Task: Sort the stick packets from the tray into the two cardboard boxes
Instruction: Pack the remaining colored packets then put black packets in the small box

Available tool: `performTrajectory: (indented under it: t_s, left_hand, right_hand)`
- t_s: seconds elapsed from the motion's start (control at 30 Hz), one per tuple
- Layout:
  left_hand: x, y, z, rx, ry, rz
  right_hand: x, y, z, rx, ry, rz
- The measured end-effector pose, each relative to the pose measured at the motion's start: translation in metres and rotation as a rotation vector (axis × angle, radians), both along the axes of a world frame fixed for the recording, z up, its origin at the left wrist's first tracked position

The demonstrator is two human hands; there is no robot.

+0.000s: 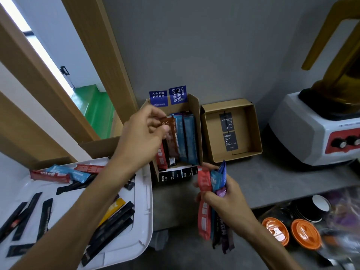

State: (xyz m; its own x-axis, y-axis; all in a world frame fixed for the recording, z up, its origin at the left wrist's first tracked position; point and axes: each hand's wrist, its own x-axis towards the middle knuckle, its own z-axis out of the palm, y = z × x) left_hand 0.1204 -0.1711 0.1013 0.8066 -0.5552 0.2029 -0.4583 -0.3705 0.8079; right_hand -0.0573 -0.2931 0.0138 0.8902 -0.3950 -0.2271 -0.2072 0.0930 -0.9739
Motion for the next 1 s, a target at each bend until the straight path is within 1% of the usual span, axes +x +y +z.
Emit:
performTrajectory:
  t_s: [0.13, 0.23, 0.27, 0.3, 0.33, 0.4, 0.43, 0.47, 0.53, 0.63, 0.7, 0.77, 0.9, 0.93, 0.97, 1.0]
  left_hand:
    - [0.008, -0.025, -0.011, 0.179, -0.131, -0.034]
    - [0.009, -0.039, -0.029, 0.198, -0.155, -0.058]
    - [0.010, -0.042, -0.034, 0.207, -0.192, -0.053]
    - [0.010, -0.045, -0.039, 0.225, -0.262, -0.049]
    - [0.010, -0.047, -0.043, 0.263, -0.377, -0.045]
    - [0.011, -0.047, -0.050, 0.402, -0.674, -0.026]
    - [0.012, -0.045, -0.053, 0.461, -0.793, 0.001]
    - [0.011, -0.042, -0.054, 0.507, -0.879, 0.024]
    - [0.010, -0.036, -0.062, 0.618, -0.969, 0.011]
    - [0.006, -0.035, -0.074, 0.799, -0.963, -0.004]
    - [0.006, -0.039, -0.081, 0.833, -0.974, 0.007]
    - [0.007, -0.042, -0.083, 0.828, -0.989, 0.001]
    - [0.007, -0.040, -0.084, 0.768, -0.932, -0.047]
    - [0.002, -0.037, -0.083, 0.709, -0.891, -0.058]
    - [-0.006, -0.032, -0.079, 0.613, -0.811, -0.073]
    - [-0.017, -0.027, -0.072, 0.484, -0.679, -0.097]
  right_hand:
    - [-0.009, 0.000, -0.007, -0.034, 0.056, -0.005]
    - [-0.013, 0.000, -0.006, -0.027, 0.081, -0.007]
    - [-0.015, -0.001, -0.006, -0.025, 0.084, -0.012]
    - [-0.016, -0.002, -0.006, -0.025, 0.083, -0.015]
    - [-0.018, -0.002, -0.006, -0.026, 0.086, -0.017]
    - [-0.020, -0.003, -0.005, -0.030, 0.086, -0.022]
    - [-0.021, -0.004, -0.005, -0.036, 0.083, -0.026]
    - [-0.022, -0.005, -0.005, -0.039, 0.075, -0.030]
    - [-0.023, -0.007, -0.002, -0.026, 0.061, -0.042]
    - [-0.023, -0.009, -0.001, 0.028, 0.056, -0.065]
    - [-0.022, -0.009, 0.000, 0.059, 0.053, -0.089]
    - [-0.021, -0.010, 0.000, 0.096, 0.048, -0.115]
    - [-0.020, -0.013, 0.000, 0.130, 0.051, -0.161]
    - [-0.020, -0.014, 0.000, 0.135, 0.047, -0.162]
    - [-0.021, -0.015, -0.001, 0.139, 0.046, -0.152]
    - [-0.022, -0.017, 0.000, 0.135, 0.044, -0.131]
